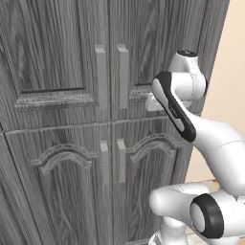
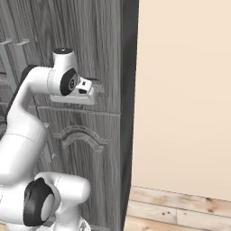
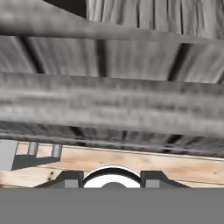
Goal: Move the shaker and syrup bottle from the cabinet to the dining counter.
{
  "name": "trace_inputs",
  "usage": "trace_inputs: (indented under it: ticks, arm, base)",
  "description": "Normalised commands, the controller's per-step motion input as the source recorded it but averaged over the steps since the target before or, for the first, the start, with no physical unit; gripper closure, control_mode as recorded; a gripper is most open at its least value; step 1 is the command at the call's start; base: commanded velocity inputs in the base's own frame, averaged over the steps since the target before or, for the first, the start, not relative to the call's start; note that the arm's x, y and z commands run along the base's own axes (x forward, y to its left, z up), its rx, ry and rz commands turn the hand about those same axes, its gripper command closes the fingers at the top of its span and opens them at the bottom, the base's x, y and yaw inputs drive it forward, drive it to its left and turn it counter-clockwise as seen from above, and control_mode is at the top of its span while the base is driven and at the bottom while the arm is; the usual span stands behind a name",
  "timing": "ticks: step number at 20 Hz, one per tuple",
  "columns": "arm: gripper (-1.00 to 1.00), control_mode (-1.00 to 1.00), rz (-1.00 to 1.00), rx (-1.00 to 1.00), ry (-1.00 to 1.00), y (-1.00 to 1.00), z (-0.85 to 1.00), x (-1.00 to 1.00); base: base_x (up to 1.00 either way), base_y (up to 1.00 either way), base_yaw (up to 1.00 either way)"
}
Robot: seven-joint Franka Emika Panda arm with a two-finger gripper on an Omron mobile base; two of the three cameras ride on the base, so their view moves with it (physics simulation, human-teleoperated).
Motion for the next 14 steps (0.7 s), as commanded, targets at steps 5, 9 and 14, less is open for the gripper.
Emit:
trace_inputs:
  ticks: [5, 9, 14]
  arm:
    - [-1.00, -1.00, 0.00, 0.00, -0.06, 0.00, 0.00, -0.34]
    - [-1.00, -1.00, 0.00, -0.01, -0.18, 0.05, 0.02, -0.68]
    - [-1.00, -1.00, -0.01, -0.04, -0.27, 0.27, 0.10, -0.67]
  base:
    - [0.00, 0.00, 0.00]
    - [0.00, 0.00, 0.00]
    - [0.00, 0.00, 0.00]
